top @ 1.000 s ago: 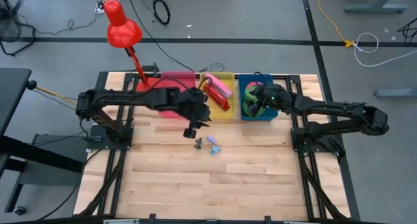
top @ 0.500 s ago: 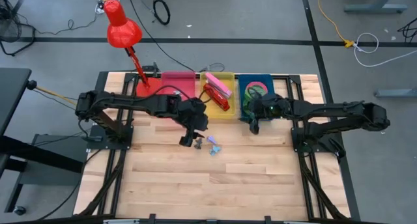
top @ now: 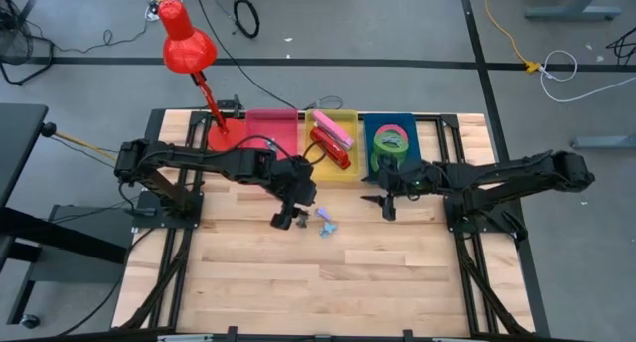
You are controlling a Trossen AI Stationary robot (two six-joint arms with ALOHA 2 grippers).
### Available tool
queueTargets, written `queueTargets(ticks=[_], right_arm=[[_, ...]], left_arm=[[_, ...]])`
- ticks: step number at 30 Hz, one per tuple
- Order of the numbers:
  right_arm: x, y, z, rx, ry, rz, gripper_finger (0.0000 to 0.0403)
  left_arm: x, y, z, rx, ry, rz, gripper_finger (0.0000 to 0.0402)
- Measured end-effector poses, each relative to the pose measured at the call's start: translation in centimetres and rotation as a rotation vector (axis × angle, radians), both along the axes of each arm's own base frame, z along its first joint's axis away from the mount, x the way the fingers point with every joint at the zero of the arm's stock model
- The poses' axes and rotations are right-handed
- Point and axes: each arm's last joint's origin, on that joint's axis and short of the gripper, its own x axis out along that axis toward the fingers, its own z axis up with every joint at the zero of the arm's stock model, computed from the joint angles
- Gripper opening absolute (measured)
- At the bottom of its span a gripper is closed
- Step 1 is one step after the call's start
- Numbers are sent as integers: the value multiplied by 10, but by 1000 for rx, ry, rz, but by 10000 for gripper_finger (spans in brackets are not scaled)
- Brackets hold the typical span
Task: Pick and place Stapler, Stapler remover, tape
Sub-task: Put the black staple remover into the pink bin
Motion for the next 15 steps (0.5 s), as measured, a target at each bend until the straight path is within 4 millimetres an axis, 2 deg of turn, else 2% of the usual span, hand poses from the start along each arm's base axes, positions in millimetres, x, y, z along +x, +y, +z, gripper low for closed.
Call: queueTargets(ticks=[5, 9, 12, 15], right_arm=[[1, 5, 1, -4, -8, 20, 240], [2, 6, 3, -10, -32, 28, 234], [0, 6, 2, -6, -33, 26, 212], [-5, 6, -2, 9, -35, 17, 171]], left_arm=[[-2, 1, -2, 17, 23, -20, 177], [-2, 9, 0, -17, 11, -22, 177], [-3, 16, 0, -55, 16, -15, 177], [-4, 21, 0, -55, 25, 2, 177]])
